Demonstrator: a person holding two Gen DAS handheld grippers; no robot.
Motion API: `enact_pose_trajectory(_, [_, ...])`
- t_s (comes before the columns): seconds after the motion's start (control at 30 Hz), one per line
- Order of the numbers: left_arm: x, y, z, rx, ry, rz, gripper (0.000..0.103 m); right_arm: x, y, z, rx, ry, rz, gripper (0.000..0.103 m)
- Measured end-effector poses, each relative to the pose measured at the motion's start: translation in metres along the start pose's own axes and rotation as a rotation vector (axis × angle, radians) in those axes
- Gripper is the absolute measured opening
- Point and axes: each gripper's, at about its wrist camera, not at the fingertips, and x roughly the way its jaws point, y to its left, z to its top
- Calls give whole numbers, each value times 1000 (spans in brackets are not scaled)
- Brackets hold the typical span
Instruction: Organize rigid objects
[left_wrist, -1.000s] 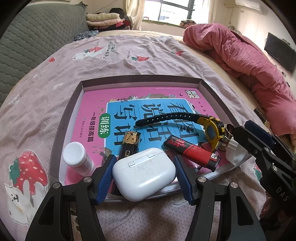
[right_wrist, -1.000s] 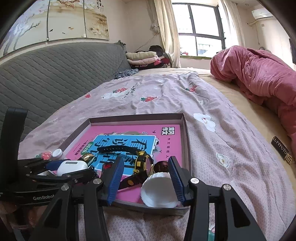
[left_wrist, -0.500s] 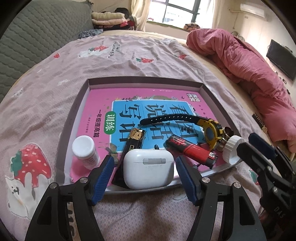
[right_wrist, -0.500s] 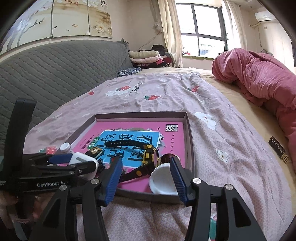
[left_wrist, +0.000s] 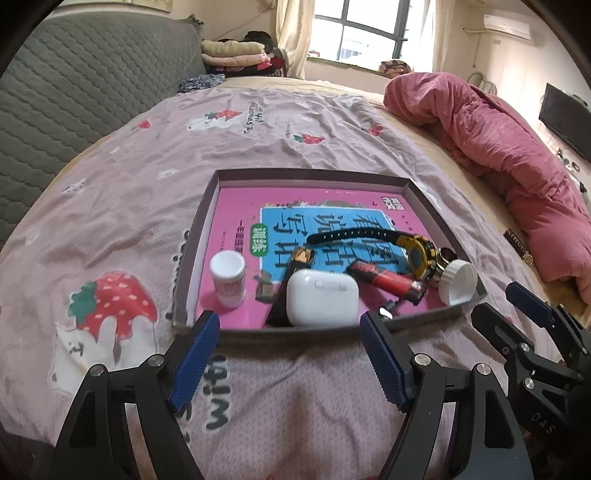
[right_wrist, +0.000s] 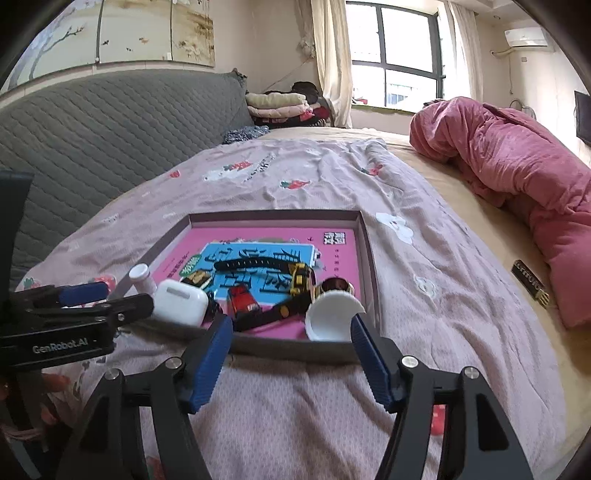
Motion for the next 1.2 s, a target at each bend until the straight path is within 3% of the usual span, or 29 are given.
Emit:
enact_pose_trajectory(0.37, [-22, -5, -20, 19, 5, 6, 79, -15, 7, -14, 11, 53, -20, 66])
enact_pose_trajectory(1.2, [-69, -14, -42, 52, -23, 53, 79, -63, 21, -24, 20, 63, -27, 66])
